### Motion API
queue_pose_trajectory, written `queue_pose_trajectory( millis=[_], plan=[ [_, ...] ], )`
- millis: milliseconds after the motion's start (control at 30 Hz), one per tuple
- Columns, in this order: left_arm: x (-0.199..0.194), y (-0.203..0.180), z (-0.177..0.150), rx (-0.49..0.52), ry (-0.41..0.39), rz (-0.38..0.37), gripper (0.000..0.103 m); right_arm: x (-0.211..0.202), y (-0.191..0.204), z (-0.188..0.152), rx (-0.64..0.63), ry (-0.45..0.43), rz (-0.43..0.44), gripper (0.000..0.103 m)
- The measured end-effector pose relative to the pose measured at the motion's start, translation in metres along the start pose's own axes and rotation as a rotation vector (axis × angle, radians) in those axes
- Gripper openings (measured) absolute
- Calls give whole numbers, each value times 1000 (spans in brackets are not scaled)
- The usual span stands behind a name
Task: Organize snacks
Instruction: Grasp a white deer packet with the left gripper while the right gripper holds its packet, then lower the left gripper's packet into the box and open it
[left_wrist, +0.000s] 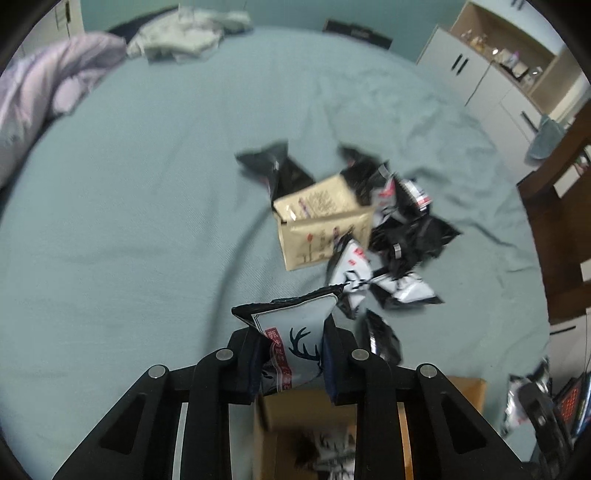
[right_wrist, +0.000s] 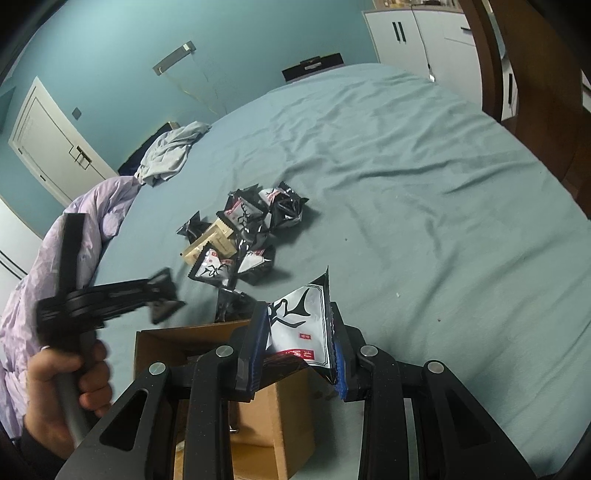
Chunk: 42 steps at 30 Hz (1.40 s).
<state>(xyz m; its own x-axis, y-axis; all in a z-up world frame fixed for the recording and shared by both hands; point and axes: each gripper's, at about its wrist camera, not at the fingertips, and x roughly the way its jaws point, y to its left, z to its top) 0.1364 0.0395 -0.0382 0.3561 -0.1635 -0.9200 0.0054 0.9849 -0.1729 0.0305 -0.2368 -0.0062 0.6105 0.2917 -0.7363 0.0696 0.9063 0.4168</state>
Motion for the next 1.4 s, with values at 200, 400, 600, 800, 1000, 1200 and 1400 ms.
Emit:
queue_pose_trajectory(
  millis=[200, 400, 600, 800, 1000, 1200, 1400],
  plan=[
    [-60, -18, -29, 143, -98, 12, 25, -5, 4, -3, -20, -19, -9, 28],
    [-84, -32, -64, 241, -104, -8, 25, -4, 7, -5, -45, -18, -17, 28],
    [-77, -50, -112, 418, -52, 60, 25, -2, 7, -4, -49, -10, -7, 28],
    [-54, -63, -128, 462, 32, 33, 25, 1, 10, -4, -68, -2, -5, 28],
    [-33, -59, -132, 425, 101, 29, 25, 4, 14, -5, -90, 1, -7, 28],
    [-24, -54, -129, 379, 127, 27, 26, 6, 18, -6, -110, 9, -6, 28],
    [-14, -43, -125, 327, 159, 40, 28, 6, 20, -7, -118, 7, -7, 28]
  ],
)
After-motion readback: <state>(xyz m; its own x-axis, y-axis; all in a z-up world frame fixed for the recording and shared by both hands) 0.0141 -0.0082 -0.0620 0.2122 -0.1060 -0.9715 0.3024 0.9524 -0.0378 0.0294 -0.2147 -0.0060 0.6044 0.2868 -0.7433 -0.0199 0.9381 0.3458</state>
